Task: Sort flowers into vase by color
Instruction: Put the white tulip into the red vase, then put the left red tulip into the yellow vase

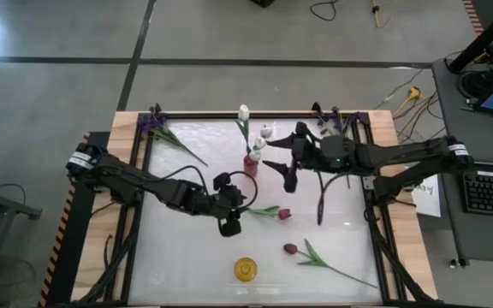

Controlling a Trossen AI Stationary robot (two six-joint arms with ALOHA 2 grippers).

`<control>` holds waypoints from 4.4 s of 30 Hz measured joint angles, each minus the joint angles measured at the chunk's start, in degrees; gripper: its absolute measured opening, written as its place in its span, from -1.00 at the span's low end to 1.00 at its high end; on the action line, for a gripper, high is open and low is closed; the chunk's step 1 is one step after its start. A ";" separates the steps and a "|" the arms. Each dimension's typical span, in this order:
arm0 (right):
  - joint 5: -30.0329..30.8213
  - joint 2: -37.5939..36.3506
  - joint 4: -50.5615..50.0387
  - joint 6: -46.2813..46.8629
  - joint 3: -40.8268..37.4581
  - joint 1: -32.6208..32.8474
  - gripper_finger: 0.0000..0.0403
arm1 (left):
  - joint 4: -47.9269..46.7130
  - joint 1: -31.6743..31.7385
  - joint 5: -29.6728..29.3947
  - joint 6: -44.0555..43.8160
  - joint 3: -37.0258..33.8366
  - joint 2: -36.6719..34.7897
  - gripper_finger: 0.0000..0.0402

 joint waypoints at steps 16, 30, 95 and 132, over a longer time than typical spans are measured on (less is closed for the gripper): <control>10.66 0.41 -2.02 1.25 -0.01 0.42 0.09 | 12.97 0.61 -0.37 1.13 -4.14 6.04 -0.14; 10.25 3.00 3.75 -1.19 -0.01 0.57 -0.13 | 16.94 0.92 -0.55 1.22 -0.58 15.10 -0.14; 7.69 -4.09 -27.69 10.21 -0.06 5.33 0.12 | 20.61 3.50 5.10 3.99 -1.73 27.14 -0.34; 10.28 -10.52 -36.56 14.99 -0.03 5.99 0.11 | 28.98 -7.49 16.08 11.71 2.38 -3.79 -1.00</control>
